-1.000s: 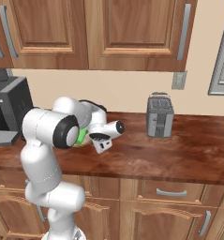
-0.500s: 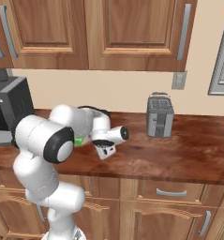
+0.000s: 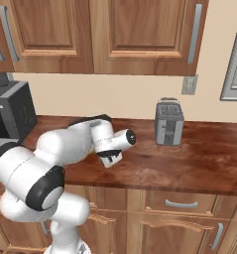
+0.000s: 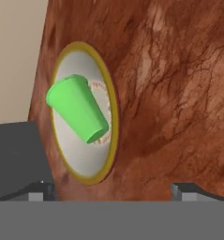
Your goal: Place the cup inside the bowl on the dining table and move the bowl to any counter.
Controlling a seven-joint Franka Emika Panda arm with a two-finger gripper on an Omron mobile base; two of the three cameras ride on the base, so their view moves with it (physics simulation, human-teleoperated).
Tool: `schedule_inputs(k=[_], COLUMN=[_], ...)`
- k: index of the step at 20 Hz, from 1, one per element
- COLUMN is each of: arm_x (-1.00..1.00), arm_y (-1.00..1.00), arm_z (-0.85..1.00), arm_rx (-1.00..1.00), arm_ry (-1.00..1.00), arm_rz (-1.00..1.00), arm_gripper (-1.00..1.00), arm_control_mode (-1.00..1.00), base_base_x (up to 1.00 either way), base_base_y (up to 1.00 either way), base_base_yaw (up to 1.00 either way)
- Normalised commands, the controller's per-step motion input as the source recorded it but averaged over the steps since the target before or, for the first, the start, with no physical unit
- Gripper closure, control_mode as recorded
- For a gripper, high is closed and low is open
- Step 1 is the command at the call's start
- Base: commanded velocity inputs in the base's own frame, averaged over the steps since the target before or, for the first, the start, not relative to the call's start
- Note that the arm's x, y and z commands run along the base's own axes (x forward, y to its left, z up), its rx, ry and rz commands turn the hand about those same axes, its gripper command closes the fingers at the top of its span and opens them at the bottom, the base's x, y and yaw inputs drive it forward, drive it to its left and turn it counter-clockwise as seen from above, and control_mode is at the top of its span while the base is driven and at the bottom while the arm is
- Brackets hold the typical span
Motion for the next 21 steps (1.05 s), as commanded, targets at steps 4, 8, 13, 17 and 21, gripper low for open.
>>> schedule_inputs(k=[4,8,13,17,21], arm_x=[-0.70,-0.81,-0.83,-0.81,-0.78], arm_y=[0.00,0.00,0.00,0.00,0.00], arm_z=[0.31,0.18,0.22,0.35,0.44], arm_rx=[-0.08,-0.09,-0.10,-0.10,-0.10], arm_ry=[0.00,0.00,0.00,-0.03,-0.06], arm_rz=[0.01,0.02,0.01,0.00,0.00], arm_gripper=[-1.00,-1.00,-1.00,-1.00,-1.00], arm_control_mode=[-1.00,-1.00,-1.00,-1.00,-1.00], base_base_x=[0.00,0.00,0.00,0.00,0.00], base_base_y=[0.00,0.00,0.00,0.00,0.00], base_base_yaw=[0.00,0.00,0.00,0.00,0.00])
